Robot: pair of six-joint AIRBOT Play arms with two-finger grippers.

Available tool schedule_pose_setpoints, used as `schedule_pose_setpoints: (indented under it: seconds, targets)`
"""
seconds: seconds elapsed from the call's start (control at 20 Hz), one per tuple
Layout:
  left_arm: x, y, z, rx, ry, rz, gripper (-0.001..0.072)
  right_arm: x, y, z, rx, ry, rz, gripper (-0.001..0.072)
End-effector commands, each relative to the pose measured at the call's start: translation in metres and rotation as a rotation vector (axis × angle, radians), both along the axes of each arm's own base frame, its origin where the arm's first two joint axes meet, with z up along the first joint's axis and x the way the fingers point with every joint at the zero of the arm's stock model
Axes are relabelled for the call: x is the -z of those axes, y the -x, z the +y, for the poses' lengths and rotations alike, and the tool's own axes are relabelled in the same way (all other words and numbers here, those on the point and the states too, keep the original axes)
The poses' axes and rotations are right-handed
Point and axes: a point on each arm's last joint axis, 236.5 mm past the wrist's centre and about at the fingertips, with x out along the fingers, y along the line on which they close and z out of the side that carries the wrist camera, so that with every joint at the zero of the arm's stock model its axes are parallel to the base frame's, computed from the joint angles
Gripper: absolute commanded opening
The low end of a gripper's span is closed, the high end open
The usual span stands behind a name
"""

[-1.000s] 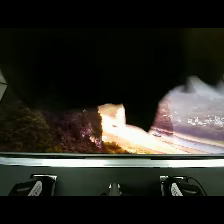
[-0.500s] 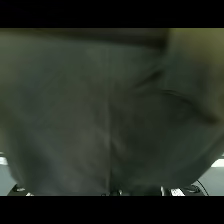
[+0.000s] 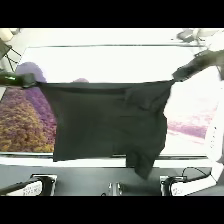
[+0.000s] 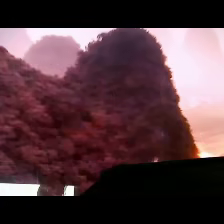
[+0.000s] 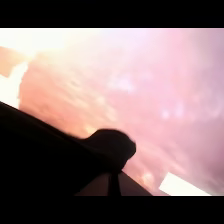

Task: Fold the shirts.

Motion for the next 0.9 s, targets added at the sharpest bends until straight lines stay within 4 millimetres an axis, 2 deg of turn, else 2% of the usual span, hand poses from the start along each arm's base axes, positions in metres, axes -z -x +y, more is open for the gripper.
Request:
schedule_pose_setpoints:
  seconds: [0.0, 0.1, 0.2, 0.35, 0.45, 0.6, 0.7, 0.75, 0.85]
  targets:
    - [0.077, -0.042, 0.005, -0.016, 0.016, 0.079, 0.0021, 0.081, -0.067, 0.024, 0.069, -0.064, -0.048, 0.0015]
    - [0.09, -0.063, 0.009, -0.024, 0.013, 0.066, 0.0021, 0.093, -0.085, 0.021, 0.11, -0.071, -0.093, 0.0015]
    - [0.097, -0.079, 0.009, -0.032, 0.024, 0.055, 0.0021, 0.095, -0.096, 0.019, 0.122, -0.067, -0.132, 0.0016]
    - [0.101, -0.082, 0.01, -0.028, 0.024, 0.061, 0.0022, 0.082, -0.097, 0.018, 0.097, -0.054, -0.163, 0.0016]
    - [0.107, -0.066, 0.005, -0.003, 0.034, 0.135, 0.0022, 0.077, -0.073, 0.018, 0.072, -0.04, -0.083, 0.0015]
    - [0.128, -0.011, 0.003, 0.072, 0.01, 0.371, 0.0021, 0.094, 0.011, 0.007, 0.026, 0.037, 0.264, 0.0015]
    - [0.136, 0.007, 0.004, 0.076, 0.005, 0.445, 0.0021, 0.114, 0.051, 0.009, 0.009, 0.033, 0.44, 0.0014]
    - [0.141, 0.013, 0.002, 0.072, 0.013, 0.471, 0.0021, 0.128, 0.064, 0.018, -0.002, 0.008, 0.494, 0.0014]
    - [0.156, 0.028, -0.004, 0.085, 0.02, 0.529, 0.0021, 0.15, 0.071, 0.028, -0.007, -0.006, 0.517, 0.0014]
